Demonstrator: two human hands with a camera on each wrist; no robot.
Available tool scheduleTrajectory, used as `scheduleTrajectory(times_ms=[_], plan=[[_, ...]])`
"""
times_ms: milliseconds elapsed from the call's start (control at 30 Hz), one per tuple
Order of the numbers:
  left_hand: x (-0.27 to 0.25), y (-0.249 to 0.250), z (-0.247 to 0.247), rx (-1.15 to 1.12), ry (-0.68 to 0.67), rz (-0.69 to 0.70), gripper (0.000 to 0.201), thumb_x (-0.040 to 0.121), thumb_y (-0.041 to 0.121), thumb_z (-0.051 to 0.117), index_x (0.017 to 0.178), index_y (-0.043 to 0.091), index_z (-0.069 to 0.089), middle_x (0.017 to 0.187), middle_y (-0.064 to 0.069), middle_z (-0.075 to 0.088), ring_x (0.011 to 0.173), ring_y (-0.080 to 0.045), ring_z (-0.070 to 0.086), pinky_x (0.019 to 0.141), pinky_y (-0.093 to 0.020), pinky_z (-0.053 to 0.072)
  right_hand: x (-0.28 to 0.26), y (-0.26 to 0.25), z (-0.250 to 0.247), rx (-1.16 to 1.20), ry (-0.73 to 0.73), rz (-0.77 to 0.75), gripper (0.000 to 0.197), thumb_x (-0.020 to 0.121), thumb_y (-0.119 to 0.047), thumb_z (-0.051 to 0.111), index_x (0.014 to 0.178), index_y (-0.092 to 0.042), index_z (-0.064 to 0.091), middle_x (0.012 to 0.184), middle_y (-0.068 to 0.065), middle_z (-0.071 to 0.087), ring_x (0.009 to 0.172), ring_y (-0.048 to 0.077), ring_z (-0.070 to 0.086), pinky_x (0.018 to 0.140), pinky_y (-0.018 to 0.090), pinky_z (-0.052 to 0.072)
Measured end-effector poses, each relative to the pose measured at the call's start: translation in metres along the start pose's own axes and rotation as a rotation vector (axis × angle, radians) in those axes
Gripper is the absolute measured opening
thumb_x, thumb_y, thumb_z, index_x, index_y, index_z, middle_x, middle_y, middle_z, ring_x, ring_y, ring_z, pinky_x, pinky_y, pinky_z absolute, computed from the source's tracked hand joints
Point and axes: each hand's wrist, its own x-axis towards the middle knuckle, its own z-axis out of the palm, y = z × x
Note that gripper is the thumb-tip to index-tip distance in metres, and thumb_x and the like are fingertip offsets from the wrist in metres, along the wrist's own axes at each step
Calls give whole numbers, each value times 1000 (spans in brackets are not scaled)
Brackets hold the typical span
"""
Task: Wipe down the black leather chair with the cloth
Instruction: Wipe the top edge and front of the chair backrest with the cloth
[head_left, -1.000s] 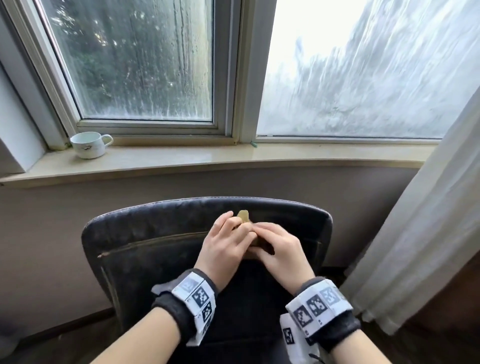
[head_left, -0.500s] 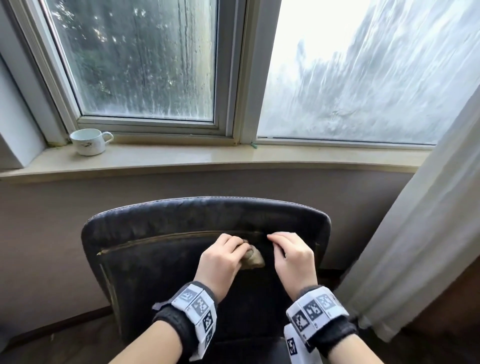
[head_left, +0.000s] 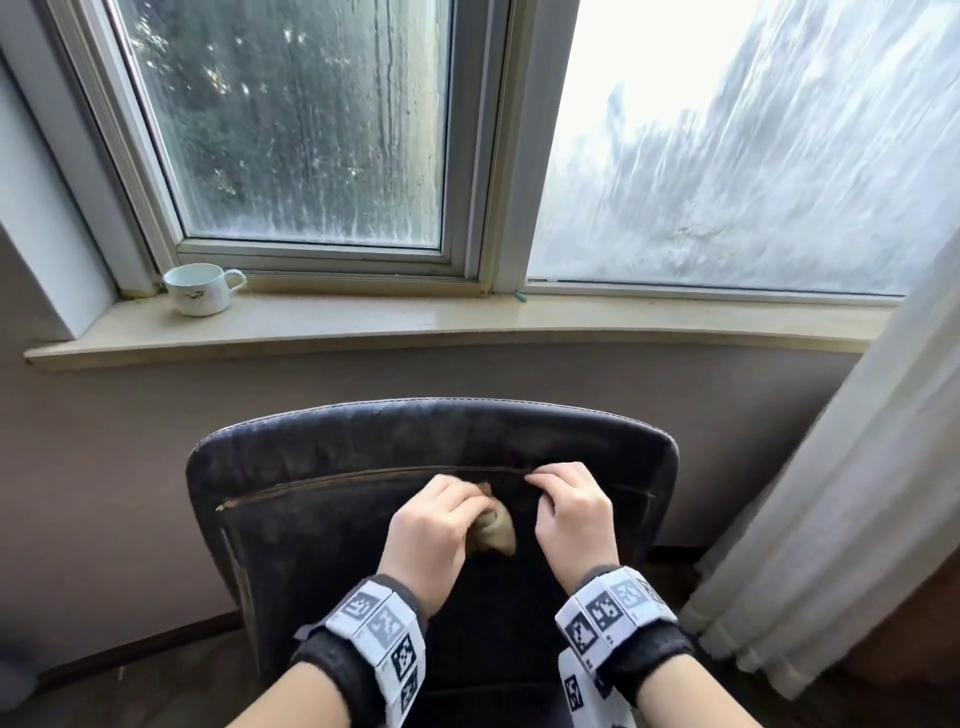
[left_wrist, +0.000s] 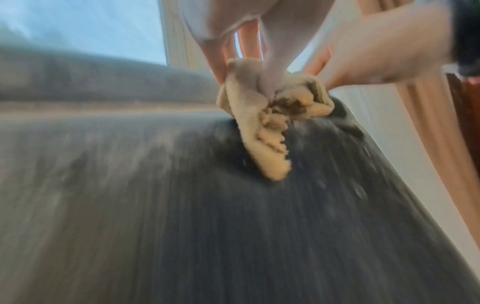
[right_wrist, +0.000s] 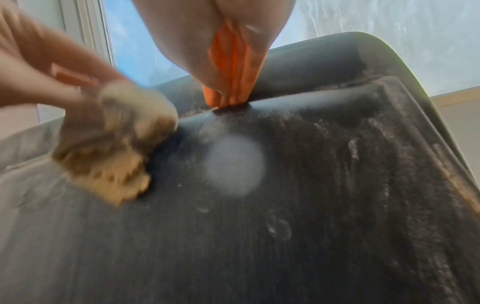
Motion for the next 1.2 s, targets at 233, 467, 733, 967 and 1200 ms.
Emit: scheduleTrajectory(times_ms=[233,467,733,967,1200], plan=[[5,-21,-4,98,38,-11,31,80,2,42,86,8,72,89,-2,70,89,-17,61,85,-24,47,7,-4,3,-53,-26,60,19,57,4,53,58,-6,69,60,3,65,60,22,62,66,24,43],[28,-24,-30,60,97,-36,33,77,5,43,92,7,72,93,-1,71,90,-14,59,79,-27,50,21,-33,1,-46,-72,-28,17,58,0,53,60,-7,68,62,2,67,61,20,62,57,25,48],[-66,-44,-14,55,-75,-162,28,68,-1,50,79,14,70,84,5,66,80,-8,58,73,-18,47,15,-35,18,-67,-192,-36,23,58,9,56,67,-7,70,72,1,67,67,21,63,59,24,48],[-16,-46,-54,51,200,-92,29,82,-5,47,97,3,71,103,-5,69,99,-16,58,93,-29,46,25,-41,23,-91,-162,9,18,54,2,51,53,-9,65,58,0,63,57,22,61,46,22,49],[-46,-64,-50,88,144,-216,34,77,1,41,90,6,72,89,-3,70,90,-11,55,81,-26,49,26,-46,22,-160,-237,4,14,53,6,56,52,-6,63,56,5,62,55,26,61,43,26,51]])
